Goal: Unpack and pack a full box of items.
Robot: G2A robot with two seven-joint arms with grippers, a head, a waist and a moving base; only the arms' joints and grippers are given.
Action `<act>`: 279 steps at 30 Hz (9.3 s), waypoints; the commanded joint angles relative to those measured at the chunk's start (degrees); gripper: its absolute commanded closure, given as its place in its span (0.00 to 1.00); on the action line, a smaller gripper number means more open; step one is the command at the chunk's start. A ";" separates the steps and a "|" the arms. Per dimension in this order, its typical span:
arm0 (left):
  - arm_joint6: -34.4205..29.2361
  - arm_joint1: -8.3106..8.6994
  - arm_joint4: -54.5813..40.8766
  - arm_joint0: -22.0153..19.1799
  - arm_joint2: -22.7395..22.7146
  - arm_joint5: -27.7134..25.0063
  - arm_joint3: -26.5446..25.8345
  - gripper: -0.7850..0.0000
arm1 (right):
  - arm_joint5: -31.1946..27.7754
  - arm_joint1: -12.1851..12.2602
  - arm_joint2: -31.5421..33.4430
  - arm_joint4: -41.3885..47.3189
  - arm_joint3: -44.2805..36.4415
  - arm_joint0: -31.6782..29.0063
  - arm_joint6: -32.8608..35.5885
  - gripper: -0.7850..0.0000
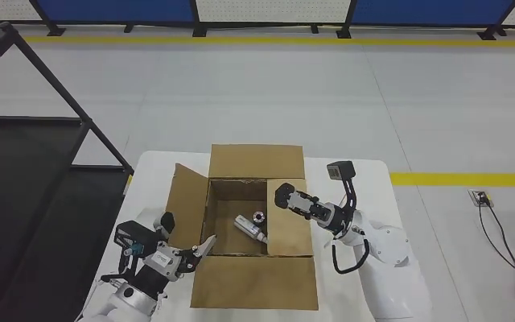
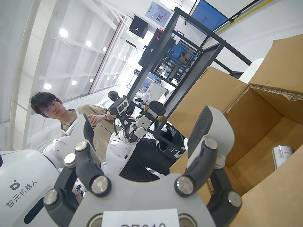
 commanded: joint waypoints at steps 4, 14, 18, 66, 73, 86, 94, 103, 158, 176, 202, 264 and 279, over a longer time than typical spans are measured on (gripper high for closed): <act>-6.41 0.23 -4.60 -5.86 1.06 -3.80 3.58 0.00 | 0.34 0.16 -0.97 -1.26 -1.57 -0.72 -0.43 0.00; -22.48 0.07 -11.94 -20.36 7.96 -1.20 12.24 0.00 | -3.58 2.78 2.40 4.20 -7.39 -2.72 8.90 0.00; -28.82 -0.35 -21.75 -26.11 10.90 0.31 17.93 0.00 | -2.06 4.71 4.45 7.59 -11.58 -5.43 10.42 0.00; -32.69 -5.14 -57.50 -49.70 28.73 3.16 56.55 0.00 | -2.95 11.25 2.74 10.33 -14.91 -7.43 9.53 0.00; -30.39 -6.61 -59.80 -52.44 32.42 1.97 61.54 0.00 | -4.00 12.55 2.39 10.88 -16.17 -8.12 8.48 0.00; -30.10 -7.89 -62.12 -54.93 34.60 -3.60 65.09 0.00 | -5.38 15.15 1.72 13.13 -16.26 -8.73 7.10 0.00; -29.24 -6.67 -60.07 -51.52 31.41 -3.26 54.73 0.00 | -5.64 17.05 1.08 12.16 -18.22 -8.90 6.84 0.00; -27.98 -6.78 -57.65 -50.63 32.73 0.90 46.34 0.00 | -6.08 20.10 1.82 10.19 -23.20 -12.60 6.41 0.00; -24.36 -6.77 -52.67 -43.71 20.68 1.66 33.46 0.00 | 1.98 27.05 2.85 -3.87 -16.62 -14.07 -2.46 0.00; -24.29 -5.18 -56.27 -35.59 11.70 1.85 26.97 0.00 | 7.30 27.43 1.70 -8.08 -17.21 -12.39 -3.36 0.00; -17.64 -4.07 -56.75 -29.40 8.09 3.49 29.79 0.00 | 14.55 27.15 -11.21 -21.17 -6.63 0.17 -0.89 0.00; -13.34 -2.21 -57.64 -26.10 6.96 2.96 25.33 0.00 | 13.27 25.93 -24.41 -30.43 -15.62 9.02 -9.93 0.00; -10.89 -1.97 -60.13 -24.02 5.82 1.54 25.96 0.00 | 11.50 25.64 -26.92 -30.56 -15.36 9.25 -8.00 0.00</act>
